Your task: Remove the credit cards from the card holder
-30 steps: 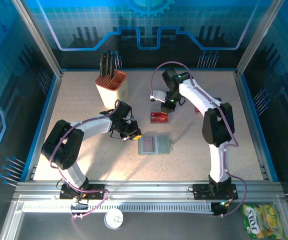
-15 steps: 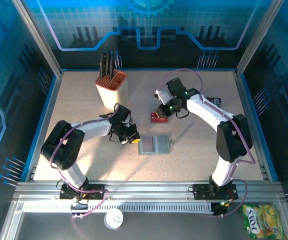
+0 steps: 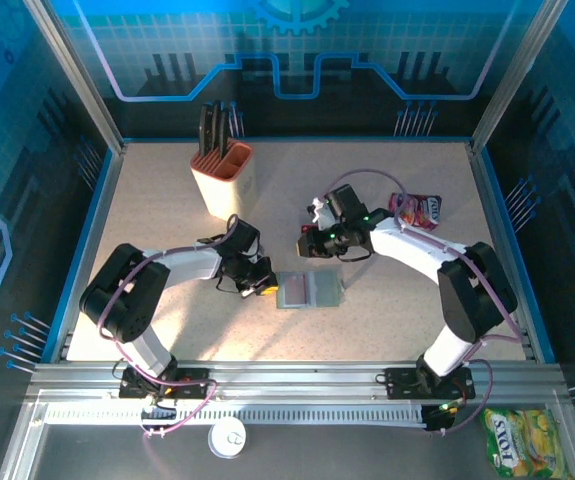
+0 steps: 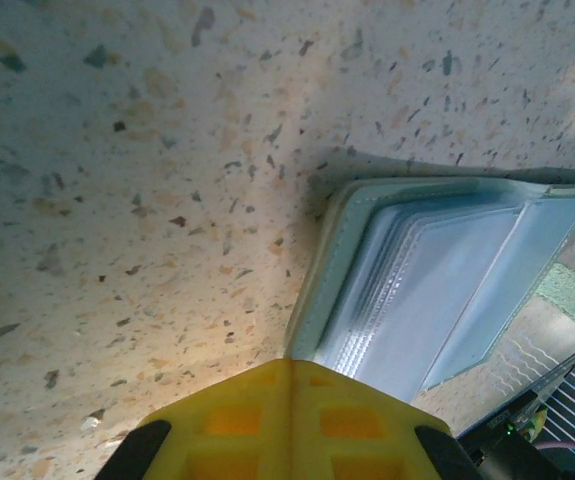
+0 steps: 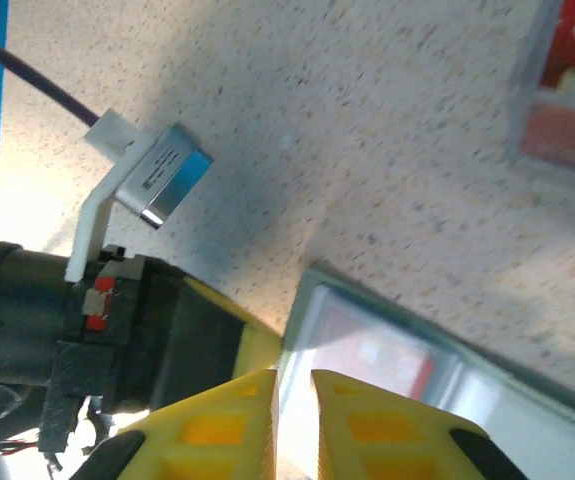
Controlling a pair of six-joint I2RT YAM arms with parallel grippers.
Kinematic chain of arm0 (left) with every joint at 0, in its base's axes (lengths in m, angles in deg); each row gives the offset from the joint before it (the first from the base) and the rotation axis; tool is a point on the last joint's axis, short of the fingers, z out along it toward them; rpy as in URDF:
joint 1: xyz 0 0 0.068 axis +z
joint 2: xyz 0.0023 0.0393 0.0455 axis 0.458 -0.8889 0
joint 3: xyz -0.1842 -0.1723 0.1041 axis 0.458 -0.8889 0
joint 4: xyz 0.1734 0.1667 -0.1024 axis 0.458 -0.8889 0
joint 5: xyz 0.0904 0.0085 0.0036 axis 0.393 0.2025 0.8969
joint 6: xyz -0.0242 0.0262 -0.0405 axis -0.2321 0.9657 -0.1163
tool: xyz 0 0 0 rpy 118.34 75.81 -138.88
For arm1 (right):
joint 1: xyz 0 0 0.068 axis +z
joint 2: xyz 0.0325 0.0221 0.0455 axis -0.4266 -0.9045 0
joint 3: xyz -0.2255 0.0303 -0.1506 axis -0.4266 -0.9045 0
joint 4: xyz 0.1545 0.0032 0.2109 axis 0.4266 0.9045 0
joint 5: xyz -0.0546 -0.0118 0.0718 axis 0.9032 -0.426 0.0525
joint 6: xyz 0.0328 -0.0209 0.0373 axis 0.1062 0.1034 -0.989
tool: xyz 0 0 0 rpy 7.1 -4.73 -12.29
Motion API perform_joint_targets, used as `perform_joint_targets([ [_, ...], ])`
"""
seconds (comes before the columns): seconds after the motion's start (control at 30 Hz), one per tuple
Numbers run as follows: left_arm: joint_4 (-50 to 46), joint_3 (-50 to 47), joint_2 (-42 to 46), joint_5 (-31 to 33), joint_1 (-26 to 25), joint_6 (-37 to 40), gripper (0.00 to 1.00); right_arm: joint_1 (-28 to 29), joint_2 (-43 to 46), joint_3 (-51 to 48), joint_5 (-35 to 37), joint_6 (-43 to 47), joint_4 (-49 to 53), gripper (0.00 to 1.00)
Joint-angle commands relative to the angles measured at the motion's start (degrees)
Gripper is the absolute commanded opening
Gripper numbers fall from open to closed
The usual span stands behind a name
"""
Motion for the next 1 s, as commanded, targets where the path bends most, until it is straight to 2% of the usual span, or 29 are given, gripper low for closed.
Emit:
perform_joint_targets([
  [0.0,0.6,-1.0,1.6,-1.6,-0.4,-0.5,0.02,1.8,1.7,-2.5,-2.3,-4.9,-2.9,0.17],
  [0.27,1.3,-1.5,2.5,-2.2,-0.7,-1.0,0.02,5.3,1.7,-7.3,-2.7,-10.0,-5.7,0.16],
  [0.67,0.9,-1.7,0.7,-2.5,-1.9,-1.0,0.02,6.9,-2.4,-6.2,-4.0,-12.0,-3.2,0.16],
  [0.97,-3.6,-0.9,-0.5,1.7,-1.8,1.5,0.01,7.6,-4.4,-5.8,-3.4,-12.9,-2.7,0.3],
])
